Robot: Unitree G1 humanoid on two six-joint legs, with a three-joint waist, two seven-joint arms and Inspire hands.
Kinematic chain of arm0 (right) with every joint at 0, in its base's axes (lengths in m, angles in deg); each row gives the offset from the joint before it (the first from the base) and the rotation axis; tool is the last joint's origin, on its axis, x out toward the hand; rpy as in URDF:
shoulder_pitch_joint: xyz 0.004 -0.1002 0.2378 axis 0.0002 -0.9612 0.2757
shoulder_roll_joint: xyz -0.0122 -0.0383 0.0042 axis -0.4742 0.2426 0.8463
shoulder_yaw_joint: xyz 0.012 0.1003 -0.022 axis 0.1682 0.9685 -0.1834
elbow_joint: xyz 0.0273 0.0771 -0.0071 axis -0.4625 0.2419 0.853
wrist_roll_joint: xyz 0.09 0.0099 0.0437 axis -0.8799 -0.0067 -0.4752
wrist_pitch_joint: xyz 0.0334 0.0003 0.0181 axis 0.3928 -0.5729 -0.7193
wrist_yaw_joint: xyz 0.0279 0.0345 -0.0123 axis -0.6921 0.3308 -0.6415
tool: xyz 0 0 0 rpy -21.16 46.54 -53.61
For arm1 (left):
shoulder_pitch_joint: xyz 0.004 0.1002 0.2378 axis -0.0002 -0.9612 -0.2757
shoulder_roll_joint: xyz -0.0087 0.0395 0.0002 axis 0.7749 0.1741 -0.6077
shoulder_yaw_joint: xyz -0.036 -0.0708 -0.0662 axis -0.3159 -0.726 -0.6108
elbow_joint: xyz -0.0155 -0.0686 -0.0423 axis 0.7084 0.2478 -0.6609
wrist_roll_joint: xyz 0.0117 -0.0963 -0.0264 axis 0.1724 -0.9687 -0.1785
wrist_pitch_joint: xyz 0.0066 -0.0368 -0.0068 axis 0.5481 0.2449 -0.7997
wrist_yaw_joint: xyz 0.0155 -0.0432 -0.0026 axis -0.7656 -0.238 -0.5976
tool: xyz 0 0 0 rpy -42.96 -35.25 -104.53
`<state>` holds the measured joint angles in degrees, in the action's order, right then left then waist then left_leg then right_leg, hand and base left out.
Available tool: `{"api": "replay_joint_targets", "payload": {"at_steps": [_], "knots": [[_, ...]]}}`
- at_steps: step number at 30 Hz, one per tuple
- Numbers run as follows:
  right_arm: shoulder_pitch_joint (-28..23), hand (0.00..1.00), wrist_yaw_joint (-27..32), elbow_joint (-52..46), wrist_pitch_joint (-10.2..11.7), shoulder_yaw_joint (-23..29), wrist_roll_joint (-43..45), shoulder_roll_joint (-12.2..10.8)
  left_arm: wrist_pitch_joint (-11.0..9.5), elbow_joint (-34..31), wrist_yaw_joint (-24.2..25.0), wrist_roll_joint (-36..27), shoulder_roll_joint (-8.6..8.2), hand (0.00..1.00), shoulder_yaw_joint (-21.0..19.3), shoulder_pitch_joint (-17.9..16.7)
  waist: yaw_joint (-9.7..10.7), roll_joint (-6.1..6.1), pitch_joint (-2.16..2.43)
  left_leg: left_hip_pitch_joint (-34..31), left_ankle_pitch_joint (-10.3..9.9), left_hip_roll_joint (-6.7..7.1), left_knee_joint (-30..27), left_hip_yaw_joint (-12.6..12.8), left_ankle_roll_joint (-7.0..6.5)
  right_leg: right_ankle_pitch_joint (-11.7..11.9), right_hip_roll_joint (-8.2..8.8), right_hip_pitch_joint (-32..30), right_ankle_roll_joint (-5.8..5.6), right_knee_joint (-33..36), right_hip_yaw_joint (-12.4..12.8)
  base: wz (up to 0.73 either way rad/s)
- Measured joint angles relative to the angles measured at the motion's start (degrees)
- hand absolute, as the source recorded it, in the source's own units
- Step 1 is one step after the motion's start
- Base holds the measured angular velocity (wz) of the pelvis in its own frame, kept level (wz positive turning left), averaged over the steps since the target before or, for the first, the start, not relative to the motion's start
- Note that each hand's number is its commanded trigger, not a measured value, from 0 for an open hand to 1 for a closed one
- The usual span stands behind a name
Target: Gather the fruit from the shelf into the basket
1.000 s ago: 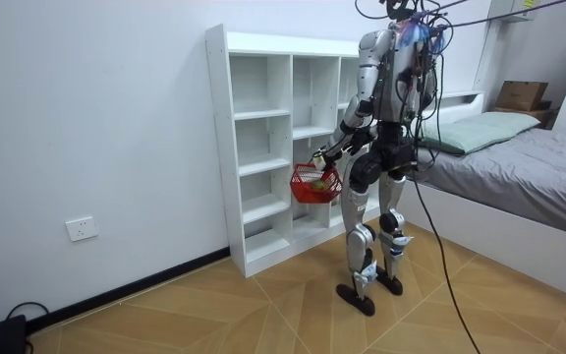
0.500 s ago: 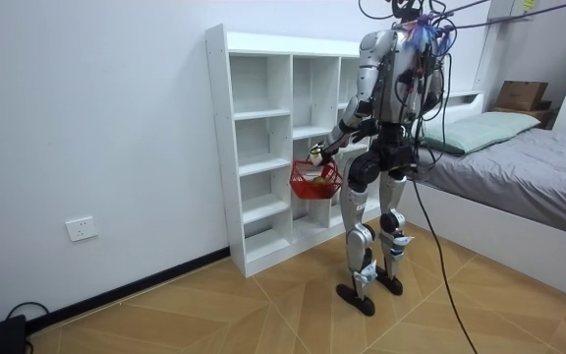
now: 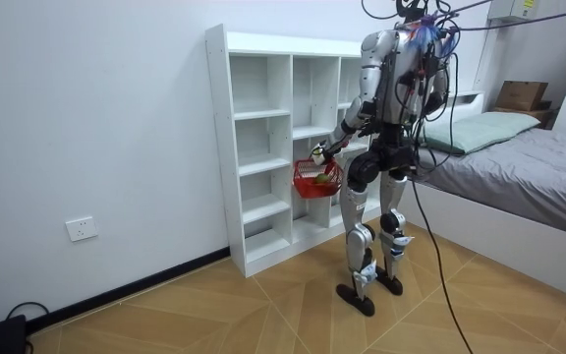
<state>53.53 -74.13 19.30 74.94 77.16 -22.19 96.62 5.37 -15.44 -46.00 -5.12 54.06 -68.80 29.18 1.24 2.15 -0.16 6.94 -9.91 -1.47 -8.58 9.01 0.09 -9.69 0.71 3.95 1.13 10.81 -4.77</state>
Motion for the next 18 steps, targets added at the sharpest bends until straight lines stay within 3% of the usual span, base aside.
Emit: {"api": "replay_joint_targets", "payload": {"at_steps": [7, 18], "knots": [[0.1, 0.00, 0.0, -5.8, 0.1, 2.3, -0.5, 0.1, 0.0, -3.1, 0.4, 0.0, -0.01, 1.00, -2.3, -1.1, -0.1, 0.31, -0.12, 0.1, 0.0, 0.00, 0.0, 0.1, 0.00, 0.0, -0.07, 0.2, 0.00, 0.0, 0.0, 0.00], [0.2, 0.00, 1.0, -6.1, 0.1, 4.0, -0.4, 0.0, 0.0, -3.2, 0.4, 0.0, 0.02, 1.00, -3.1, -1.7, 0.1, 0.57, -0.39, 0.8, -0.3, 0.00, 0.1, 0.2, 0.01, 0.0, -0.06, 0.9, -0.04, -0.1, -0.1, 0.00]]}}
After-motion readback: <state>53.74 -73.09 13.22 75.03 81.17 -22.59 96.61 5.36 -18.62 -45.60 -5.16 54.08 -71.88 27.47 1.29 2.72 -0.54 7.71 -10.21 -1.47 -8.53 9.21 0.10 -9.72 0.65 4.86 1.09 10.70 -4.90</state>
